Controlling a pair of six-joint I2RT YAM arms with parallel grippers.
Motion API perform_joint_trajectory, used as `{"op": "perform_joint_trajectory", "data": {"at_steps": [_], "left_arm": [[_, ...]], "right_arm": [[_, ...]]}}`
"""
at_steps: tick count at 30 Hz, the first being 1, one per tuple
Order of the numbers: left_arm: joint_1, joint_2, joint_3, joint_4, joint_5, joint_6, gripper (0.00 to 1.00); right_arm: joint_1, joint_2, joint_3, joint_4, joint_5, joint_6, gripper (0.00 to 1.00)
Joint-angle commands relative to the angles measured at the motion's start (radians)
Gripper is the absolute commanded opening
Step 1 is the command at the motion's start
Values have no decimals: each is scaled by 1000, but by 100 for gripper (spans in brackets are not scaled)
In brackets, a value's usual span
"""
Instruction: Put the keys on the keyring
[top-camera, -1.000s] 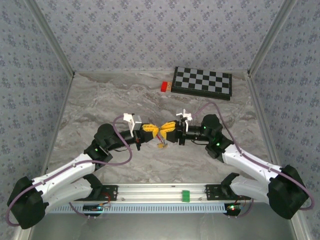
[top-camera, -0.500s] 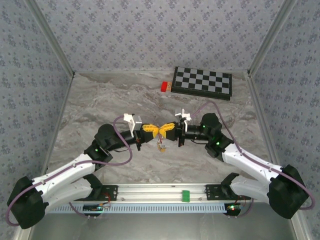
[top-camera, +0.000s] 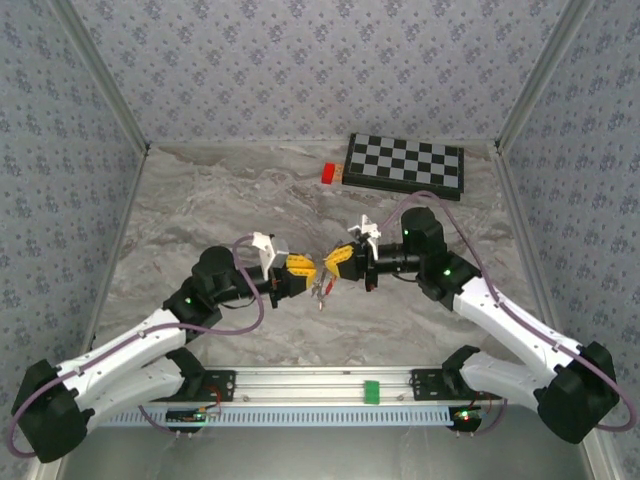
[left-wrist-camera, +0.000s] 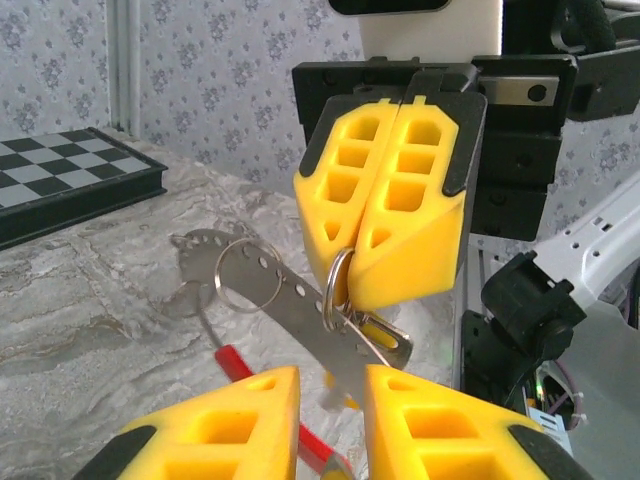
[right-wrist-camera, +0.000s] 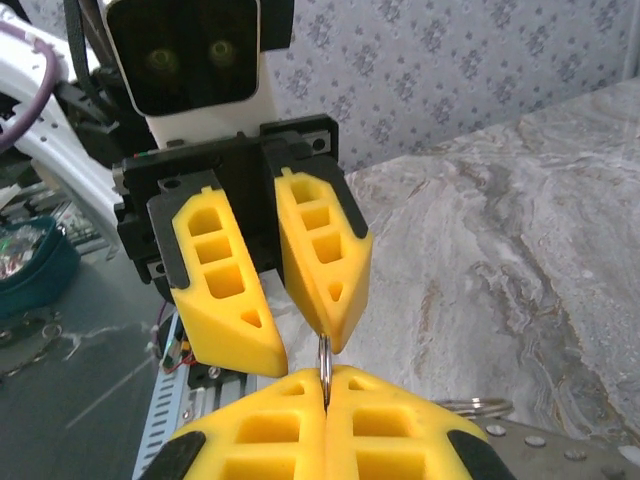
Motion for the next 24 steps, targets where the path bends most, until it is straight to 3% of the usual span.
{"op": "perform_joint_trajectory", "data": {"at_steps": [1, 24], "left_arm": [[5, -5, 58, -64, 39, 52, 24], [9, 71, 68, -14, 100, 40, 24]], "right_arm": [[-3, 20, 47, -120, -68, -80, 0], [28, 55, 65, -135, -91, -97, 0]]}}
